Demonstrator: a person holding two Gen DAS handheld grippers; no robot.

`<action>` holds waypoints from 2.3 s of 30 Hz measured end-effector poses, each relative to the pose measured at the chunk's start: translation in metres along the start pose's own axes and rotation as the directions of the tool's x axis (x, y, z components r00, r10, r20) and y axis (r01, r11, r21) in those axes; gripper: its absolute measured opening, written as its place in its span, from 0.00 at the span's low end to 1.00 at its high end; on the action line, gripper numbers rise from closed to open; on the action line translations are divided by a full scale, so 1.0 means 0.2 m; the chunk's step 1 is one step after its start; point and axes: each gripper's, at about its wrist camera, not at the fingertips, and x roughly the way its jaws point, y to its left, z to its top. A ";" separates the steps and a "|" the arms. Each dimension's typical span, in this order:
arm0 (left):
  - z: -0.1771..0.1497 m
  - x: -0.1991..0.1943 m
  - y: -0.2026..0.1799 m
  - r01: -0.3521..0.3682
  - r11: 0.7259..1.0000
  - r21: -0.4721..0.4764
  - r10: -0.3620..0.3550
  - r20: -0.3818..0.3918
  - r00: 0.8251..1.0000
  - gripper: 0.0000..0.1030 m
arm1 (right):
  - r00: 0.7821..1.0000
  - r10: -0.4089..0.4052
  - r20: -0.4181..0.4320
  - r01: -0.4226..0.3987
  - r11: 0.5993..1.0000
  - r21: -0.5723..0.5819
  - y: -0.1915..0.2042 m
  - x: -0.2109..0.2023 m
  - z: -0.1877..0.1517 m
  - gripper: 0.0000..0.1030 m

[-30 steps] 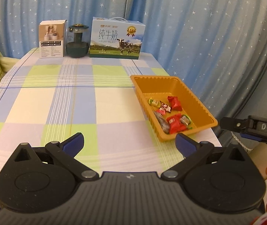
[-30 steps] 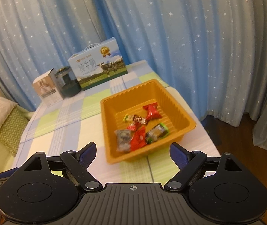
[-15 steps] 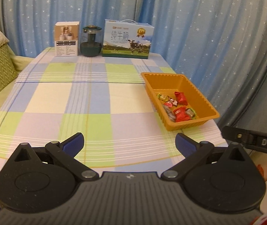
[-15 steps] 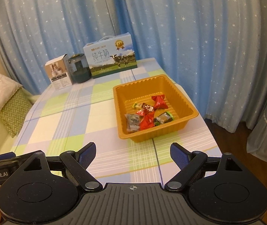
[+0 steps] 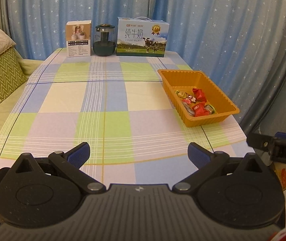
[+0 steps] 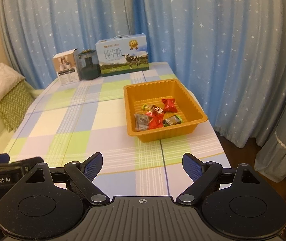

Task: Organize snacks

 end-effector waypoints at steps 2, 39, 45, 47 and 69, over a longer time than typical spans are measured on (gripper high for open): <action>0.00 -0.01 0.00 -0.002 1.000 0.006 0.002 0.008 1.000 1.00 | 1.000 -0.001 -0.002 0.001 1.000 -0.006 0.01 0.00 -0.02 0.84; -0.01 -0.05 -0.01 -0.015 1.000 0.017 0.015 0.020 1.000 1.00 | 1.000 0.012 0.002 -0.012 1.000 -0.010 0.03 -0.03 -0.03 0.84; 0.00 -0.04 -0.03 -0.014 1.000 0.023 0.014 0.016 1.000 1.00 | 1.000 0.009 -0.002 -0.009 1.000 -0.009 0.01 -0.03 -0.04 0.84; 0.00 -0.03 -0.05 -0.012 1.000 0.026 0.012 0.014 1.000 1.00 | 1.000 0.006 -0.003 -0.006 1.000 -0.004 0.00 -0.03 -0.04 0.84; 0.01 -0.02 -0.11 -0.011 0.999 0.040 0.010 0.010 1.000 1.00 | 1.000 0.012 0.003 -0.012 1.000 -0.001 -0.02 -0.04 -0.02 0.84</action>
